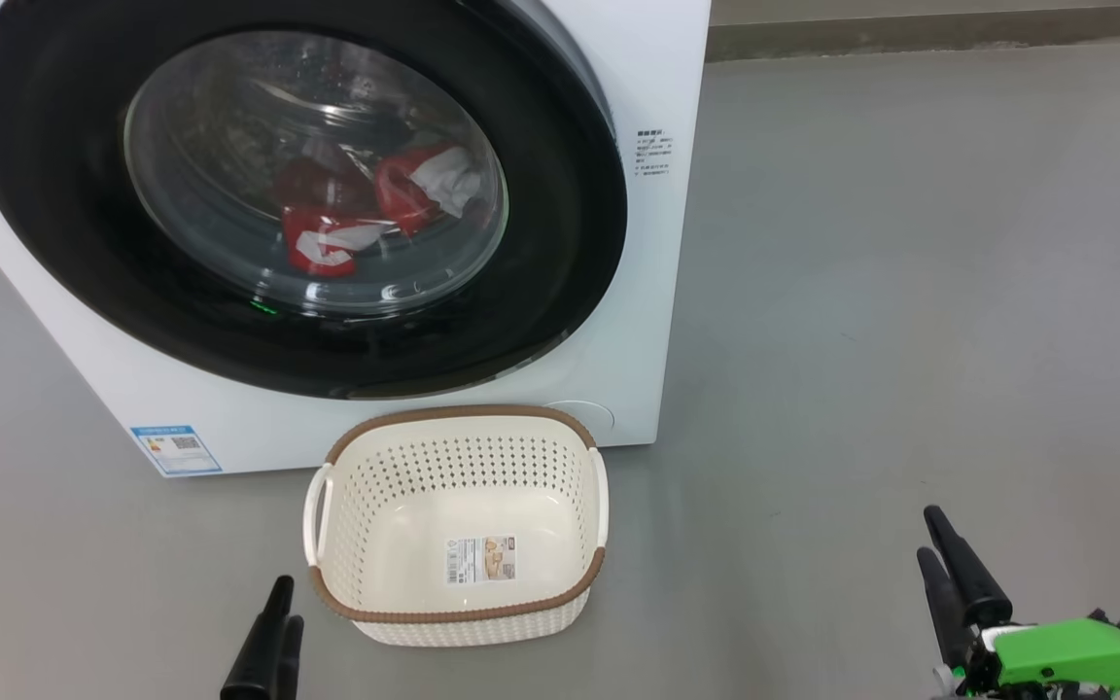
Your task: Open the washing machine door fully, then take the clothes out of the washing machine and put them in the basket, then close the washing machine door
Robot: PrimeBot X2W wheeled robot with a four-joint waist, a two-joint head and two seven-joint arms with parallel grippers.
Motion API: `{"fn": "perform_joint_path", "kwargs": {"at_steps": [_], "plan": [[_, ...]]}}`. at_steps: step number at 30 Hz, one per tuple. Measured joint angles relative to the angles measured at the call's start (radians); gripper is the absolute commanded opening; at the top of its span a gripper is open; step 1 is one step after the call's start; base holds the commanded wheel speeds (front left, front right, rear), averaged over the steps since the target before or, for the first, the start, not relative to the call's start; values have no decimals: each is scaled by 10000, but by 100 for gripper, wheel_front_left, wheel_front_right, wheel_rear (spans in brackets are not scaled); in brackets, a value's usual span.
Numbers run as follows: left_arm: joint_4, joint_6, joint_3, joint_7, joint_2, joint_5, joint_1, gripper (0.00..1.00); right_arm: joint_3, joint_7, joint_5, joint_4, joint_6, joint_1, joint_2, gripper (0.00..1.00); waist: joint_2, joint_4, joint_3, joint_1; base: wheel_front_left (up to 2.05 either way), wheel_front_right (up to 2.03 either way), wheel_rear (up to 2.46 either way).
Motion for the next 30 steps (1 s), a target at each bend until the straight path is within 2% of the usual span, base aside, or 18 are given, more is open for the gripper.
{"fn": "perform_joint_path", "kwargs": {"at_steps": [10, 30], "plan": [[2, 0, -96, -274, 46, 955, -252, 100, 224, -276, -1001, 77, 0, -343, -17, 100, 0, -19, 52, 0, 0, 0, 0], [-15, 125, -324, -872, 42, 3791, -717, 100, 633, -838, -3381, 115, 0, -939, -111, 100, 0, -67, 167, -1, 0, 0, 0]]}}
